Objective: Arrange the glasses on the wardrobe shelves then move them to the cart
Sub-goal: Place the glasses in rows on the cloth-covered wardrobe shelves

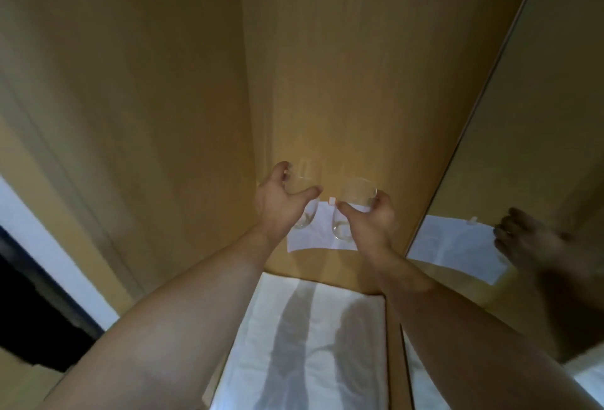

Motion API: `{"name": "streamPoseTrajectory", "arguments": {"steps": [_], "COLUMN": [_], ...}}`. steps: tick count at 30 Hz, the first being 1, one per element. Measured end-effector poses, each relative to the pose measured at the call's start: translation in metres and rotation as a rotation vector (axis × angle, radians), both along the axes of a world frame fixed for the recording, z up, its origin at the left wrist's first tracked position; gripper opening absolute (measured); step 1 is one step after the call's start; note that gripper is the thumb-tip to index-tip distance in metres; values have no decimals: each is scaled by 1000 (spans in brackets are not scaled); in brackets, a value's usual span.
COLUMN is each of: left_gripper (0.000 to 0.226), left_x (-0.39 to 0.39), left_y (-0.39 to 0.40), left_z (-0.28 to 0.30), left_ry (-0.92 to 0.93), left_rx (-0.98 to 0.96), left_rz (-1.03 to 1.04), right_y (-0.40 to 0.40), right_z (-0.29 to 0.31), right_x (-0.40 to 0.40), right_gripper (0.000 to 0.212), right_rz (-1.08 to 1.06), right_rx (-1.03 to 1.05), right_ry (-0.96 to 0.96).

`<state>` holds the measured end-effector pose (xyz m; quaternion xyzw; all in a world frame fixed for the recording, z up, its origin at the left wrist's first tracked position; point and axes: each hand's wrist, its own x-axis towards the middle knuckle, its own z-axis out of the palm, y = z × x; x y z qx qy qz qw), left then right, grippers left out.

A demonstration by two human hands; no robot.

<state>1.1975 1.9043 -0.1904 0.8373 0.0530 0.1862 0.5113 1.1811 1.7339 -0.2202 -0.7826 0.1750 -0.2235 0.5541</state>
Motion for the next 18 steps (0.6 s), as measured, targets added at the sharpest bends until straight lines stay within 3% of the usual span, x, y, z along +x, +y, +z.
{"name": "streamPoseTrajectory", "arguments": {"steps": [2, 7, 18], "left_gripper": [83, 84, 77], "left_x": [-8, -25, -97], "left_y": [1, 6, 22], "left_z": [23, 73, 166], "left_ry": [-41, -169, -396], "left_rx": [-29, -108, -328], "left_rz": [11, -28, -115], "right_y": [3, 13, 37], "right_z": [22, 78, 168], "right_x": [-6, -22, -97], "right_gripper": [62, 89, 76], "right_rz": [-1, 33, 19], "right_rx": [6, 0, -28], "right_ry": [-32, -143, -501]}}
